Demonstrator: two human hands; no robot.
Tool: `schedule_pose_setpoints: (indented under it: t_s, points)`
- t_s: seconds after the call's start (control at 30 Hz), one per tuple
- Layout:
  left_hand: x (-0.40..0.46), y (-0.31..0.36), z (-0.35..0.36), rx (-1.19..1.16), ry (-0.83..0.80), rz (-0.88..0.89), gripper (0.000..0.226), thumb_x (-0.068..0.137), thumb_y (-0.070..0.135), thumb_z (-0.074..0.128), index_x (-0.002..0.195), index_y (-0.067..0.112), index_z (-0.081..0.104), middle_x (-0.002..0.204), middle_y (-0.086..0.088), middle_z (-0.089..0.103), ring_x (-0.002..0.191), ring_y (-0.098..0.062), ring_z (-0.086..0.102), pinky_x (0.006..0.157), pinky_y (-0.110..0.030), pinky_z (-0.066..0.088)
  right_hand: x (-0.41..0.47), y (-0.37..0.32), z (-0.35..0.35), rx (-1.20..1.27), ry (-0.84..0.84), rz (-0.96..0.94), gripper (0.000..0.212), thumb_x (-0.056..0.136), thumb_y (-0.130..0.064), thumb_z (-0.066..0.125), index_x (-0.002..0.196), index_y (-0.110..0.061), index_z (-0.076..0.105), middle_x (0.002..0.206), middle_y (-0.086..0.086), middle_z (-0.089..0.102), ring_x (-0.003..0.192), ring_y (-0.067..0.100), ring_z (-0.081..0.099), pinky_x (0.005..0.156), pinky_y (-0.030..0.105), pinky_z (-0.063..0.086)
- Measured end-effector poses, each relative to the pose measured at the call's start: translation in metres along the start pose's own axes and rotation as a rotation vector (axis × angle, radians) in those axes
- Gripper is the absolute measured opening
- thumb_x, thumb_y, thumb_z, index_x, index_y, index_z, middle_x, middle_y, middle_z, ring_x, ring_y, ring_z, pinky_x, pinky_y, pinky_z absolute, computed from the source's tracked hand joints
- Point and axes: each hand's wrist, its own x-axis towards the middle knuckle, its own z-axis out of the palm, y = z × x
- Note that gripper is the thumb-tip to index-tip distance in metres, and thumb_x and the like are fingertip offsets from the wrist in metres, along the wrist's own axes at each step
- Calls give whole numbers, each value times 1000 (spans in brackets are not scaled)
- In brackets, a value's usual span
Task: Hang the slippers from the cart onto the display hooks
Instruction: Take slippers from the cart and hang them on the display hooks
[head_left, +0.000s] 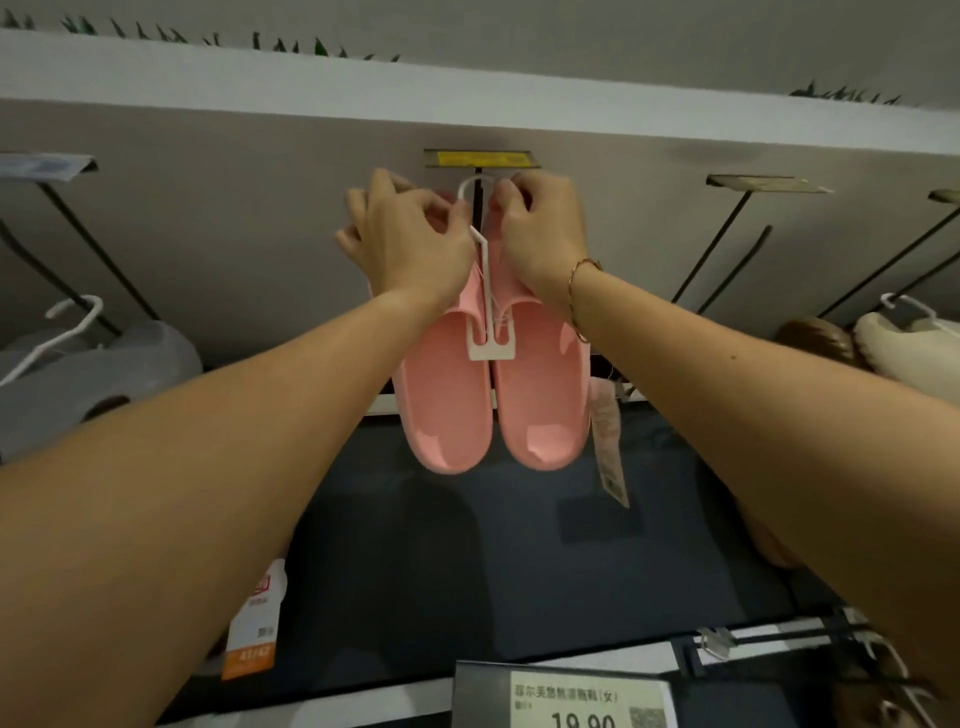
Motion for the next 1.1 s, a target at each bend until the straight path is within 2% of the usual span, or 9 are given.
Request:
schedule_pose_setpoints:
  t_s: [0.13, 0.27, 0.5, 0.57, 0.63, 0.73, 0.9, 1.0, 1.1]
  points:
    - [6, -1, 1, 49, -37, -28, 21, 93, 42, 62, 76, 29, 62, 108, 10, 45, 121, -18, 40, 92, -30, 20, 9, -2, 4, -60, -85, 57, 31, 92, -23, 47, 76, -5, 66, 65, 6, 62, 74, 38, 63, 79, 46, 55]
    - [15, 1, 5, 162, -179, -111, 25, 91, 42, 61, 86, 22, 75, 112, -2, 60, 122, -26, 37, 89, -35, 24, 12, 1, 4, -86, -176, 149, 29, 90, -24, 54, 69, -6, 63, 64, 9, 61, 73, 36, 66, 70, 42, 55]
    - [-60, -50, 31, 369, -415, -71, 21, 91, 34, 54, 85, 24, 72, 113, -5, 62, 120, -27, 43, 97, -44, 29, -60, 54, 26, -269, -312, 189, 26, 94, -24, 51, 72, -11, 58, 84, 17, 67, 79, 37, 62, 67, 39, 48]
    - [-91, -71, 41, 371, -481, -93, 18, 88, 36, 54, 93, 26, 68, 118, -2, 62, 121, -26, 46, 99, -43, 31, -89, 79, 36, -338, -308, 115, 22, 93, -23, 49, 80, -9, 62, 89, 15, 66, 84, 33, 60, 70, 39, 45]
    - [-119, -93, 47, 381, -595, -63, 36, 90, 41, 53, 123, 26, 60, 135, -3, 54, 130, -25, 43, 106, -43, 30, -121, 100, 40, -379, -357, 16, 22, 94, -23, 48, 103, -10, 63, 110, 10, 61, 103, 26, 54, 91, 38, 43]
    - [-162, -123, 47, 380, -782, -49, 59, 101, 44, 41, 155, 23, 30, 162, -5, 27, 150, -23, 22, 120, -45, 21, -170, 128, 41, -417, -610, 15, 51, 99, -33, 43, 145, -13, 40, 152, 7, 36, 142, 24, 30, 121, 37, 21]
    - [-216, -161, 37, 403, -1045, -145, 69, 104, 47, 35, 161, 28, 3, 169, 0, 1, 154, -23, 14, 121, -45, 22, -215, 157, 40, -509, -925, 46, 62, 104, -42, 36, 157, -14, 21, 167, 5, 6, 153, 22, -1, 124, 35, 1]
    - [-221, -165, 22, 385, -1074, -195, 71, 101, 45, 43, 160, 31, 8, 167, 1, 15, 148, -27, 29, 116, -46, 29, -216, 152, 35, -528, -973, 13, 61, 103, -39, 40, 156, -13, 25, 166, 6, 8, 153, 23, 1, 123, 35, 4]
    - [-214, -156, 8, 395, -1083, -235, 57, 98, 45, 46, 151, 30, 33, 151, -6, 47, 134, -33, 47, 107, -46, 38, -206, 139, 29, -511, -986, 67, 57, 99, -36, 49, 149, -12, 38, 158, 9, 30, 147, 30, 25, 119, 43, 26]
